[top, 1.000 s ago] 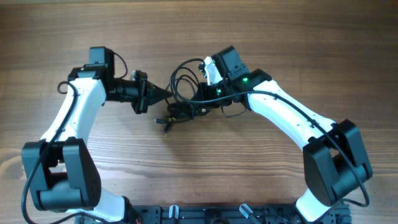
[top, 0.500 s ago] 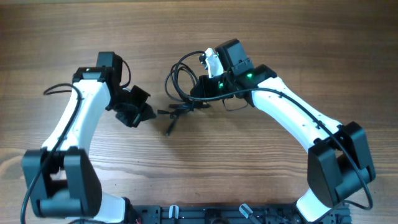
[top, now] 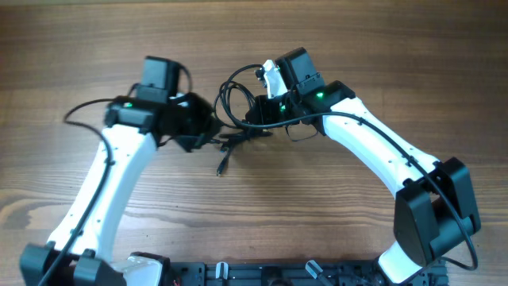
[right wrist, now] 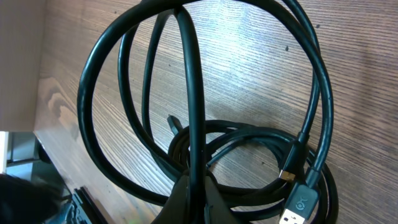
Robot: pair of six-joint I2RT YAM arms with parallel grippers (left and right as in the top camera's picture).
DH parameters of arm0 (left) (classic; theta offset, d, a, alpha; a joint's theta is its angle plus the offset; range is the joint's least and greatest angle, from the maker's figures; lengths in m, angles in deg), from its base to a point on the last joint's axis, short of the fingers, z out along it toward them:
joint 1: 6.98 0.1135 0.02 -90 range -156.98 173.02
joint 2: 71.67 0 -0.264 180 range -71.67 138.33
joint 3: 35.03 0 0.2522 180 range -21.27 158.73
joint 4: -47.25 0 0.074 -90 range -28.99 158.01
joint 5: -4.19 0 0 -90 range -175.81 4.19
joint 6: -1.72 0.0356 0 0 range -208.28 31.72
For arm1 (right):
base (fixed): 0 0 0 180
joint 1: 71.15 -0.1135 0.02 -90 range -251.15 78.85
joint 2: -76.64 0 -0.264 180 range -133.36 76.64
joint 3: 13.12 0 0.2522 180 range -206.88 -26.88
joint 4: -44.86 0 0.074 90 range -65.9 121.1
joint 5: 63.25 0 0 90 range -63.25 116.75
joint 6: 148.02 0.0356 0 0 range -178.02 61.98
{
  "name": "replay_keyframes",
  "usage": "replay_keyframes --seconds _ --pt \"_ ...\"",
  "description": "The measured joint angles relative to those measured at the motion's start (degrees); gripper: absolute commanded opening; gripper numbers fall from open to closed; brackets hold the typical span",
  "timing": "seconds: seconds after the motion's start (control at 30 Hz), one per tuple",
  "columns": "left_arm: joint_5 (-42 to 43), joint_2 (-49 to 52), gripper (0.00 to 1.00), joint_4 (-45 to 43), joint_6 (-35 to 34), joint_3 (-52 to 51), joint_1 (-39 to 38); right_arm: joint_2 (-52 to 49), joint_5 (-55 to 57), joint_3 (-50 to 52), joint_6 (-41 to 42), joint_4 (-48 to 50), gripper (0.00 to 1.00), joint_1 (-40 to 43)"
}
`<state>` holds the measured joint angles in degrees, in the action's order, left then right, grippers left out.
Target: Untangle cables
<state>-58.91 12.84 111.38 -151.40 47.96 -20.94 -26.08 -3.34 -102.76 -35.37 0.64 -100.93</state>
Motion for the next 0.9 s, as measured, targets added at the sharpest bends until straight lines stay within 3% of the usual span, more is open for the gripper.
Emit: replay_keyframes --seconds 0.3,0.9 --pt "2.58 8.11 0.20 -7.06 -2.36 0.04 -3.67 0.00 -0.28 0.00 0.00 0.02 0.04 0.00" --pt "4.50 11.56 0.22 -9.49 -4.24 0.48 -1.97 0.00 -0.22 0.00 0.00 -0.35 0.04 0.42"
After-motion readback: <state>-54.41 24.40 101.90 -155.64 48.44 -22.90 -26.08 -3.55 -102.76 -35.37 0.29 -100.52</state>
